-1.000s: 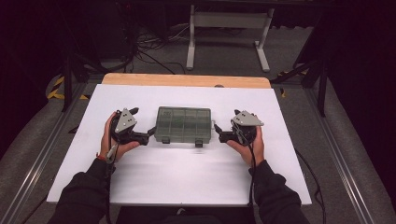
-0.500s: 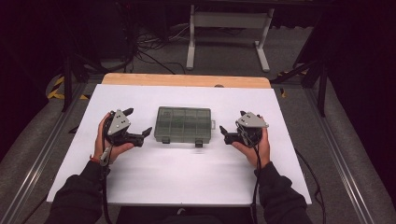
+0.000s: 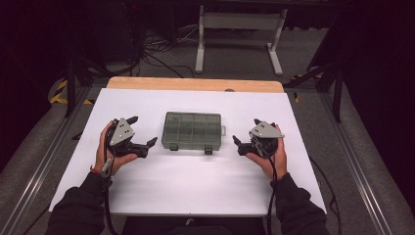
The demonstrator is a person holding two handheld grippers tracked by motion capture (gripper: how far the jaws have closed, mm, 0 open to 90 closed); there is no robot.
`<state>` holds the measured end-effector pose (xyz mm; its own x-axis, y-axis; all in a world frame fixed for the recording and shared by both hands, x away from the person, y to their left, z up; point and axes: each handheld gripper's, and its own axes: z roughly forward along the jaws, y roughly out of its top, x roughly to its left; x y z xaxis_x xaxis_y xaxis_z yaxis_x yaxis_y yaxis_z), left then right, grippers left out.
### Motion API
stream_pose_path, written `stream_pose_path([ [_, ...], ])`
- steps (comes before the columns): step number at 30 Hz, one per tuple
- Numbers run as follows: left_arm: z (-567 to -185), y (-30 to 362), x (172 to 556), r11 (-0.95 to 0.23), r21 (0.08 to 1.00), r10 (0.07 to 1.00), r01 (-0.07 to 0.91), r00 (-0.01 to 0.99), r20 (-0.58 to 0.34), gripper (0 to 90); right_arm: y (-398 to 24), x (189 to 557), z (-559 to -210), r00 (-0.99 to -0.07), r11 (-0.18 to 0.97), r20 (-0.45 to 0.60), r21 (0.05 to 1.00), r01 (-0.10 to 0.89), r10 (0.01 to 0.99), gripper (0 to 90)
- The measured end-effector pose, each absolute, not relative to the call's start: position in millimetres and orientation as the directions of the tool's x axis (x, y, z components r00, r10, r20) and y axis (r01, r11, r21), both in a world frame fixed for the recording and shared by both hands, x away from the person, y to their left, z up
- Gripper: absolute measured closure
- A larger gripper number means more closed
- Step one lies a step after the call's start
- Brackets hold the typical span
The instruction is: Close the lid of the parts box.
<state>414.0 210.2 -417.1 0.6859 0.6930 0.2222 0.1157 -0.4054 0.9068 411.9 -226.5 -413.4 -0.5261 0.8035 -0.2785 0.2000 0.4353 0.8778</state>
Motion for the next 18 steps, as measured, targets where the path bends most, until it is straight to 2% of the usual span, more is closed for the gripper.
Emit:
stream_pose_path([
  [18, -418, 211, 397, -0.41, 0.907, 0.668, 0.095, 0.708, 0.228, 4.0, -229, 398, -413, -0.549, 0.44, -0.281, 0.879, 0.181, 0.787, 5.8],
])
